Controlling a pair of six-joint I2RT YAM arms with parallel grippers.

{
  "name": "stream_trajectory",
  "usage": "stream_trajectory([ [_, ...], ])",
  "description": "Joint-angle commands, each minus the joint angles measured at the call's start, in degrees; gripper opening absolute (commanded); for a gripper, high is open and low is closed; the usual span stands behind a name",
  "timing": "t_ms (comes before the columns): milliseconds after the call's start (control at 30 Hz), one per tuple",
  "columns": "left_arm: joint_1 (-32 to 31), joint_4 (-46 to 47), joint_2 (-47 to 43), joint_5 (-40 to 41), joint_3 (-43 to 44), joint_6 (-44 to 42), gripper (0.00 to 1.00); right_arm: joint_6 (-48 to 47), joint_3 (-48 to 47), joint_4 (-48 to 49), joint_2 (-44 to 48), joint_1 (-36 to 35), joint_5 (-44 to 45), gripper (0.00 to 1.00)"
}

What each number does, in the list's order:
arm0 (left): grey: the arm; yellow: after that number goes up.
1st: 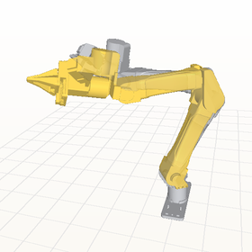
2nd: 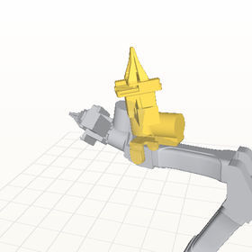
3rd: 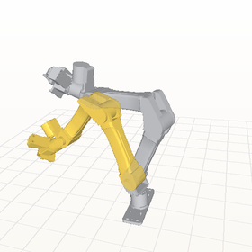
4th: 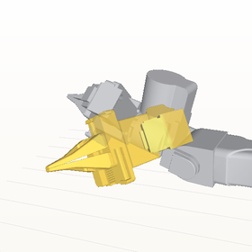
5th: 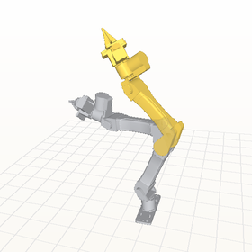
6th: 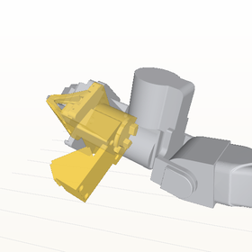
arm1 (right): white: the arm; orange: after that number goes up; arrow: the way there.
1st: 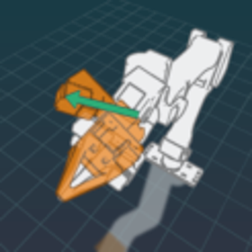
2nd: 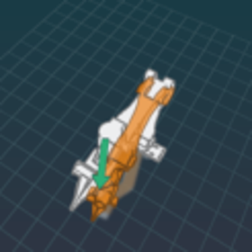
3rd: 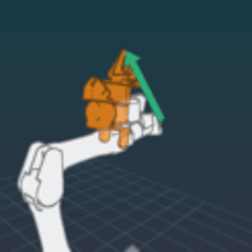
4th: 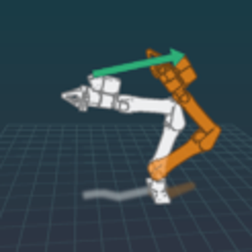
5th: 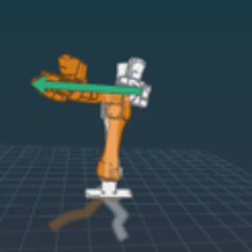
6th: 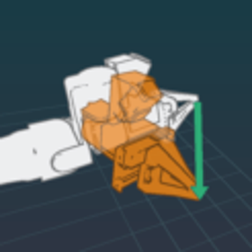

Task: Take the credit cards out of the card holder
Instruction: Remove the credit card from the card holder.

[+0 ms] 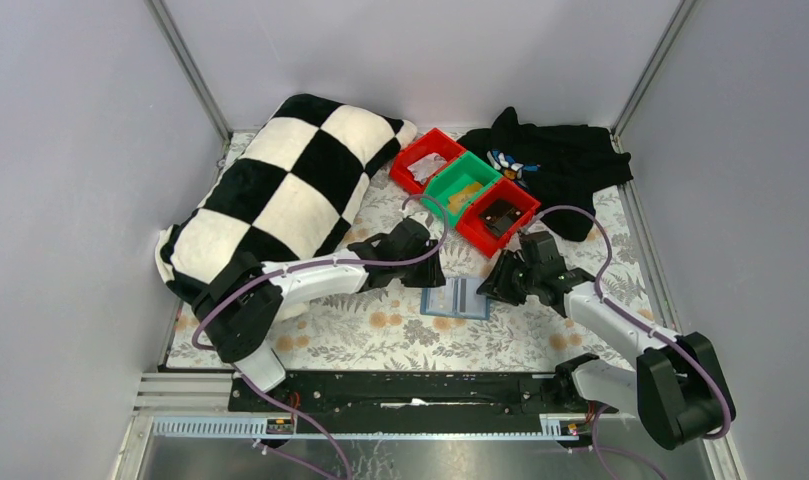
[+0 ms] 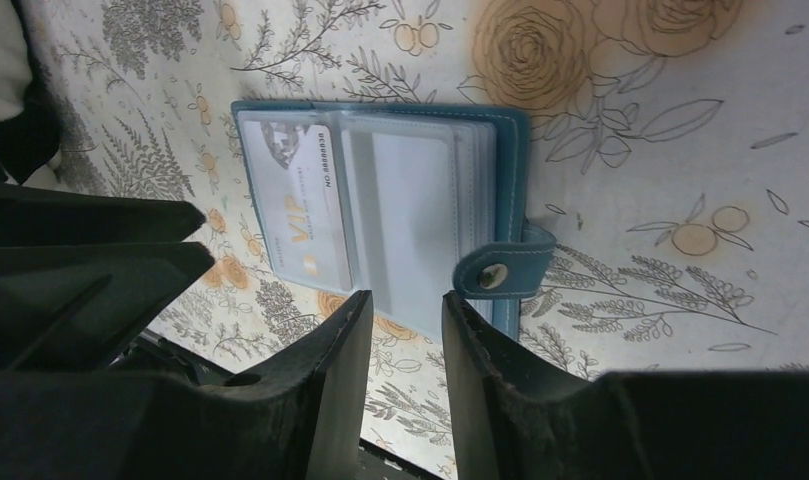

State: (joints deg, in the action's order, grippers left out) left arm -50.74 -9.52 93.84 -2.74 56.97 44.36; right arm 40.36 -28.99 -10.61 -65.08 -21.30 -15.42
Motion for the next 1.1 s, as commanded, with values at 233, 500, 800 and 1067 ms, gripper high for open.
stream_trajectory([
  [233, 0.0, 6.9, 1.9, -0.4, -2.2, 2.3, 0.42, 1.4, -1.0, 7.4, -5.2, -4.2, -2.4, 0.39],
  [500, 0.0, 7.0, 2.4, 1.7, -3.1, 1.4, 0.4, 3.3, -1.7, 10.0, -9.2, -6.8, -2.0, 0.39],
  [800, -0.1, 7.6, 5.1, 0.7, -3.4, 0.8, 0.38, 4.3, -2.5, 15.1, -13.4, -7.1, -2.8, 0.38],
  [1067, 0.0, 7.5, 6.7, 0.7, -3.5, 0.6, 0.37, 5.0, -2.9, 17.0, -16.0, -7.2, -3.0, 0.37],
])
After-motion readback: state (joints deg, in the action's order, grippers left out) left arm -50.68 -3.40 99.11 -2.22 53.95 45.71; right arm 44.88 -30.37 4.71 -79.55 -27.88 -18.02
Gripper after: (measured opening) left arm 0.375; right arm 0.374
